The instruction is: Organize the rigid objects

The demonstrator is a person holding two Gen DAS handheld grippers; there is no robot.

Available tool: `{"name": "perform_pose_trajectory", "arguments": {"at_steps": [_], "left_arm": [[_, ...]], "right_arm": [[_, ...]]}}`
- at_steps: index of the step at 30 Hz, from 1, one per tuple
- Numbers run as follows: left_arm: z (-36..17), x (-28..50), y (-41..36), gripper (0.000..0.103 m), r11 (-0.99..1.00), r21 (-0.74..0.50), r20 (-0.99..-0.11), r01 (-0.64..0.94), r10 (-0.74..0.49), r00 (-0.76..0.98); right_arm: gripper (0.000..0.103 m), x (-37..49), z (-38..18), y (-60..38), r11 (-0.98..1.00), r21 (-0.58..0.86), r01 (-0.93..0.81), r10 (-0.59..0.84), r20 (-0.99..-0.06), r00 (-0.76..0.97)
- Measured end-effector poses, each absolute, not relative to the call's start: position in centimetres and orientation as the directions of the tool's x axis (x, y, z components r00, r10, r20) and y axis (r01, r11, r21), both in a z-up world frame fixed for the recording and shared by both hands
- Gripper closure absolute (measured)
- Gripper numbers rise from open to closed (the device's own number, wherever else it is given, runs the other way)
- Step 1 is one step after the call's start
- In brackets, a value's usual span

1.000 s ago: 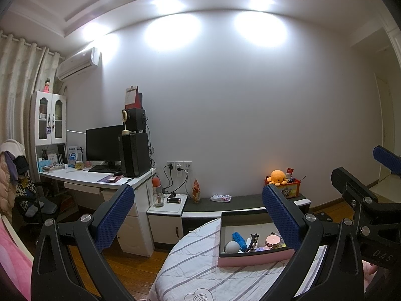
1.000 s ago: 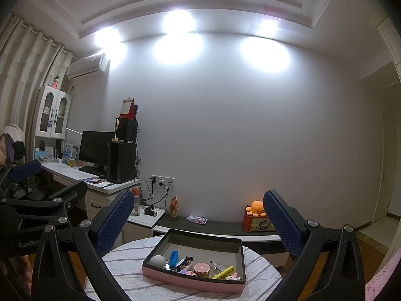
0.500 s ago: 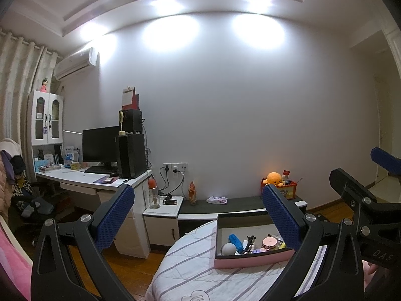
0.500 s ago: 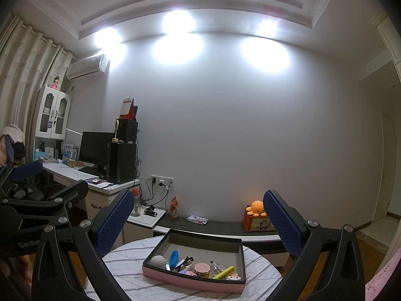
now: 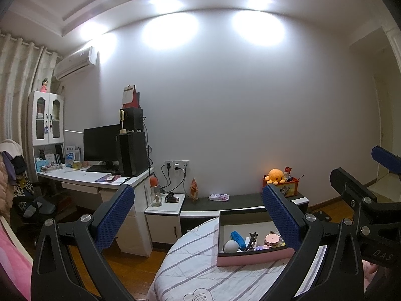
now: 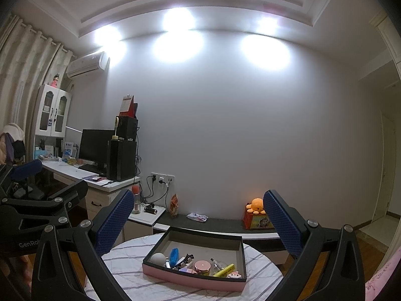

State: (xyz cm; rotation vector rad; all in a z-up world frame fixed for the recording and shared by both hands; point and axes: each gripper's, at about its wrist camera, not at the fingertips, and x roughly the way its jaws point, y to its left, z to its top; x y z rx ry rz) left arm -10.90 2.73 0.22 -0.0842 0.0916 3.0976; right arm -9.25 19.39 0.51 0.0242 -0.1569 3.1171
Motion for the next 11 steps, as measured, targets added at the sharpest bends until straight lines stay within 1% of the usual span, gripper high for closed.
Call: {"name": "perform_pose_trajectory", "arguments": {"at_steps": [11], "left_arm": [[-0.19,-11.1,3.19,0.0,-0.997,0.075,-0.075,-0.036,0.03,-0.997]], "right_arm": [[0.0,-9.31,0.49,19.62,-0.995,-0.098,-0.021,0.02,0.004,-1.0]]}}
